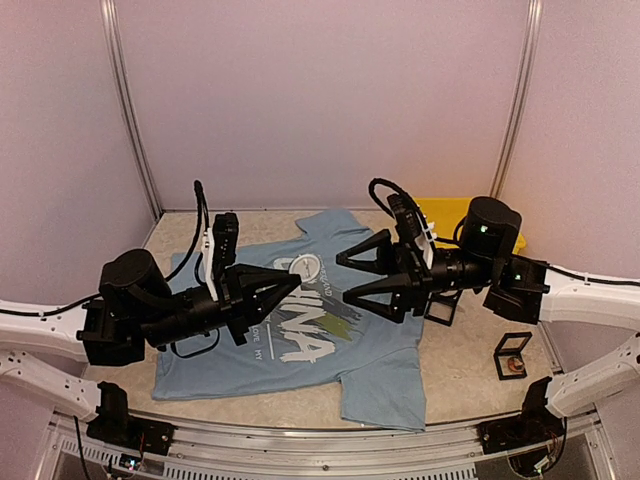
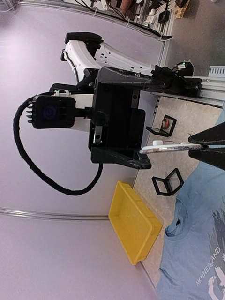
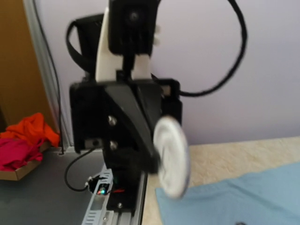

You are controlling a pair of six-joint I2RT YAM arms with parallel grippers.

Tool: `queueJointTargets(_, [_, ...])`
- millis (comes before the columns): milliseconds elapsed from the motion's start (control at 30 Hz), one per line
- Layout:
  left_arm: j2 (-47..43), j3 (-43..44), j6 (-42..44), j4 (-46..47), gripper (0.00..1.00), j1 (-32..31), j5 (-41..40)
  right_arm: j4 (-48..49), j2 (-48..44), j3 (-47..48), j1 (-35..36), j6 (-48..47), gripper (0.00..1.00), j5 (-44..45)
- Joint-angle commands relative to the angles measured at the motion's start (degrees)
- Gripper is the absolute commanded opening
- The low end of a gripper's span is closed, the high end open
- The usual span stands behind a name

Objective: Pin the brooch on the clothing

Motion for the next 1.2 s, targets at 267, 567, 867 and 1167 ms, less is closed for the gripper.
queueJointTargets(267, [0.0, -2.6, 8.1, 5.5, 0.0, -1.0, 4.1, 3.3, 8.4, 8.3, 1.0, 3.7, 0.54, -6.1])
queueJointTargets(567, [0.0, -3.6, 9.9, 6.1, 0.0, -0.9, 4.1, -1.5, 11.6, 11.9, 1.2, 2.0, 0.4, -7.8])
queueJointTargets(867, [-0.1, -3.9, 10.0, 6.4, 0.0, -0.9, 3.8, -5.4, 13.5, 13.8, 1.2, -0.5, 0.36, -8.7])
queueJointTargets(1167, [0.2, -4.0, 10.3, 7.1, 0.0, -1.0, 4.1, -7.4, 13.1, 13.6, 1.3, -1.7, 0.17, -6.4])
